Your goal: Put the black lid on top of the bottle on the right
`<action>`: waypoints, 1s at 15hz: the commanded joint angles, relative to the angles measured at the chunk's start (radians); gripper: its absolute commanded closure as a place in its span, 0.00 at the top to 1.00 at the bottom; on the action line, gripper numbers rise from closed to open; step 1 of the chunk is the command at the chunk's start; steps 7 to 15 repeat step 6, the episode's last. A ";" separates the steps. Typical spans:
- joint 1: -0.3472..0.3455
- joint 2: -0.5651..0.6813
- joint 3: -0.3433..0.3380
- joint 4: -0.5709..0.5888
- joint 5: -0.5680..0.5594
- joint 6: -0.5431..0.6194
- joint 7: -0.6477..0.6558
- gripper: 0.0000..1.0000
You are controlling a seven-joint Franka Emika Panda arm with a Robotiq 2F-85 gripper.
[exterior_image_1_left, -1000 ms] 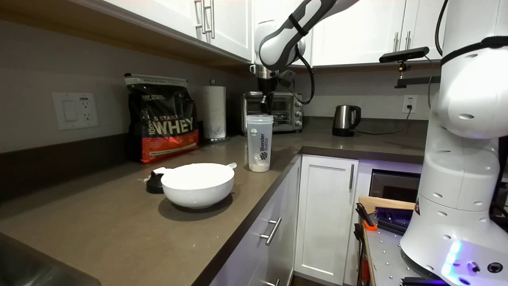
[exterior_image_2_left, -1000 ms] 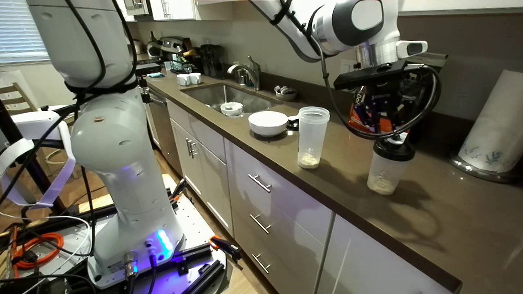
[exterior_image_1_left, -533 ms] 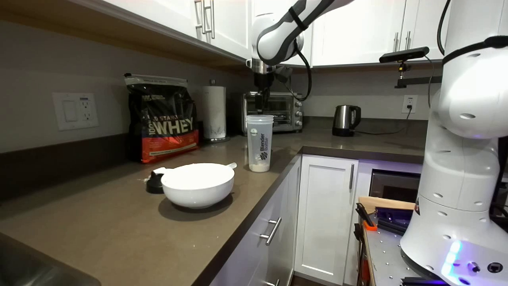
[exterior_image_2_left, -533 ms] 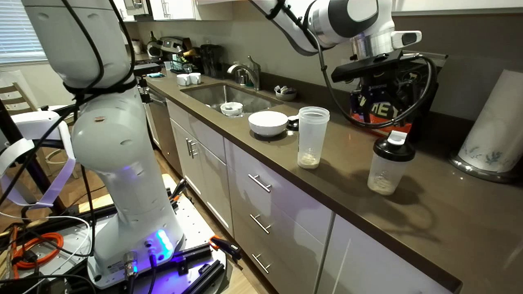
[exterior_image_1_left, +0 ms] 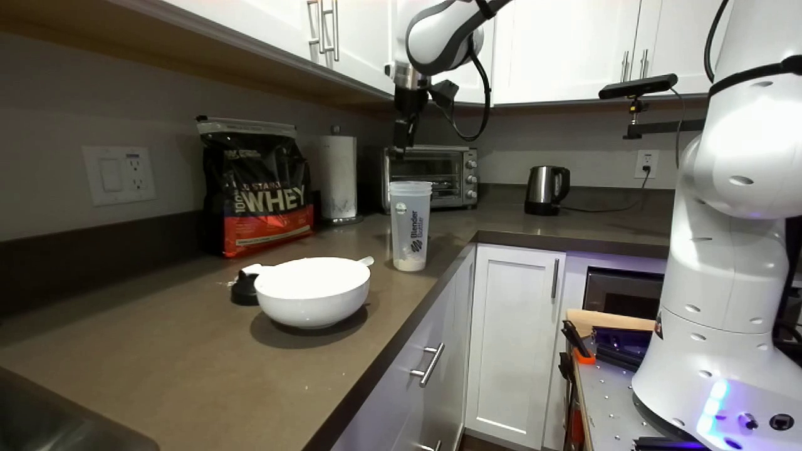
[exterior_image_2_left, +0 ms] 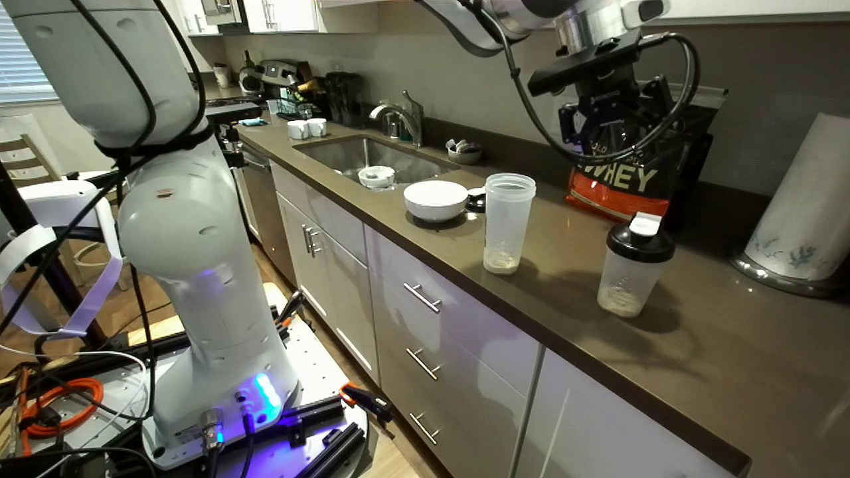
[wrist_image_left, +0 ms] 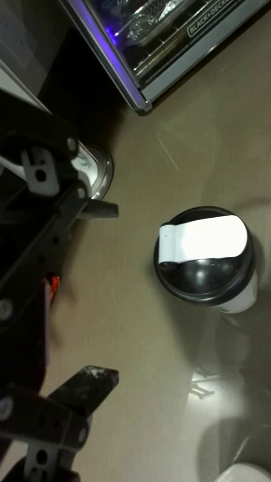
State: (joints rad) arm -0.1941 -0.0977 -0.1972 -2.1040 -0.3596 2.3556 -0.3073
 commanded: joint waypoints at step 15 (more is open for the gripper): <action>0.008 -0.030 0.006 -0.007 0.002 -0.005 -0.001 1.00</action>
